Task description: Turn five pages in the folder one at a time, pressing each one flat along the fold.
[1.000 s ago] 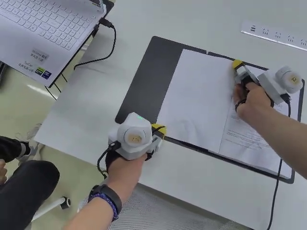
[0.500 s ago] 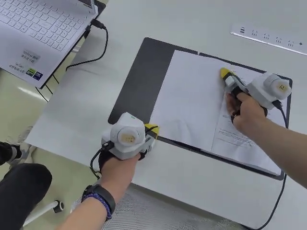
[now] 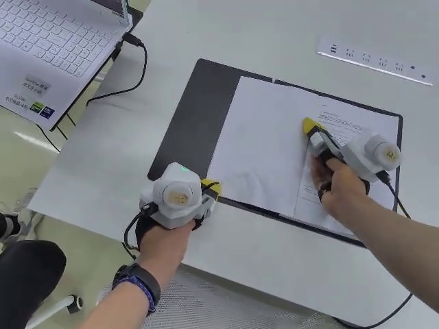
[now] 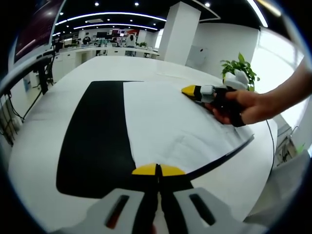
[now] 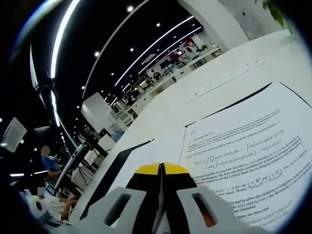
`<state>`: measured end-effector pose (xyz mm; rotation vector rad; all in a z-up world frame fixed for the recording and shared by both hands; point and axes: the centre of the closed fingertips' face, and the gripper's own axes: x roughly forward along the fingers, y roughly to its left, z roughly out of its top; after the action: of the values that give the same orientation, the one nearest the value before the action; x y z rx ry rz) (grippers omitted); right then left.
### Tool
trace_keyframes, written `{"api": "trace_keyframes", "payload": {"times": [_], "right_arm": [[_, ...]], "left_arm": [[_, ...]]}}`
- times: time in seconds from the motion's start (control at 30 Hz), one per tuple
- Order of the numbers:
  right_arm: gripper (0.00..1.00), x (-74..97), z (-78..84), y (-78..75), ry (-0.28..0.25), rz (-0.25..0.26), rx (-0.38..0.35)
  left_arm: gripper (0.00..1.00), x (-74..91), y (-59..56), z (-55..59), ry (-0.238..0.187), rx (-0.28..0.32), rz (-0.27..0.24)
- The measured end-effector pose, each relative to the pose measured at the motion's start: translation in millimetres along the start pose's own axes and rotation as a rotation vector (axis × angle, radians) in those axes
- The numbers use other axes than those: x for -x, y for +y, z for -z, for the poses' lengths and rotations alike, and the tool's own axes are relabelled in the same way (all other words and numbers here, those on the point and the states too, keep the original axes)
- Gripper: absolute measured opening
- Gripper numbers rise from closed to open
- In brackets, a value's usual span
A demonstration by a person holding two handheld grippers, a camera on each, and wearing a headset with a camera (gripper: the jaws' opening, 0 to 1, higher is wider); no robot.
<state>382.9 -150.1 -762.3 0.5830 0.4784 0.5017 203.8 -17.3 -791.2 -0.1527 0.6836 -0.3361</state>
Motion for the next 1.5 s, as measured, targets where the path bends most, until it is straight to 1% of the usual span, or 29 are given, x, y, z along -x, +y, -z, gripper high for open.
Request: {"api": "trace_keyframes", "payload": {"times": [0.1, 0.23, 0.37, 0.47, 0.5, 0.53, 0.67, 0.73, 0.87, 0.97, 1.13, 1.3, 1.5], "right_arm": [[0.00, 4.1, 2.0, -1.3, -0.016, 0.007, -0.017], [0.00, 9.9, 6.2, 0.3, -0.019, 0.010, -0.014], [0.00, 15.9, 10.7, 2.4, -0.008, 0.006, -0.012], [0.00, 20.3, 14.6, 2.6, -0.005, 0.009, -0.015], [0.00, 18.8, 13.6, -2.0, -0.009, 0.010, -0.025], [0.00, 18.6, 13.7, -2.7, -0.008, 0.011, -0.024], [0.00, 25.9, 18.8, -1.6, -0.006, 0.014, -0.029], [0.00, 28.7, 19.2, -5.8, -0.005, 0.014, -0.032], [0.00, 37.0, 23.8, -7.6, -0.006, 0.016, -0.039], [0.00, 44.1, 28.5, -5.5, 0.000, 0.014, -0.032], [0.00, 53.3, 37.9, -1.8, 0.029, 0.003, -0.012], [0.00, 62.0, 46.4, 1.4, 0.033, 0.004, -0.016], [0.00, 70.9, 52.7, 4.8, 0.031, 0.010, -0.036]], "left_arm": [[0.00, -0.3, 0.1, -0.1, -0.001, -0.004, -0.001], [0.00, -0.4, 0.1, -0.3, 0.000, -0.010, -0.001], [0.00, -0.5, 1.1, -0.2, -0.008, 0.019, 0.004], [0.00, -1.3, 0.5, 0.0, -0.009, 0.007, 0.004], [0.00, -1.4, 0.5, 0.0, -0.008, 0.003, 0.003], [0.00, -1.6, 0.7, 0.0, -0.009, 0.003, 0.003], [0.00, -1.7, 1.1, 0.3, -0.011, 0.017, 0.007], [0.00, -1.6, 1.1, 0.4, -0.010, 0.013, 0.008], [0.00, -1.4, 0.5, 0.4, -0.010, 0.012, 0.008], [0.00, -1.2, 0.6, 0.3, -0.010, 0.015, 0.009], [0.00, -0.6, 0.8, 0.2, -0.013, 0.031, 0.011], [0.00, -0.7, 0.3, 0.2, -0.012, 0.030, 0.010], [0.00, -0.5, 0.0, 0.0, -0.012, 0.032, 0.010]]}}
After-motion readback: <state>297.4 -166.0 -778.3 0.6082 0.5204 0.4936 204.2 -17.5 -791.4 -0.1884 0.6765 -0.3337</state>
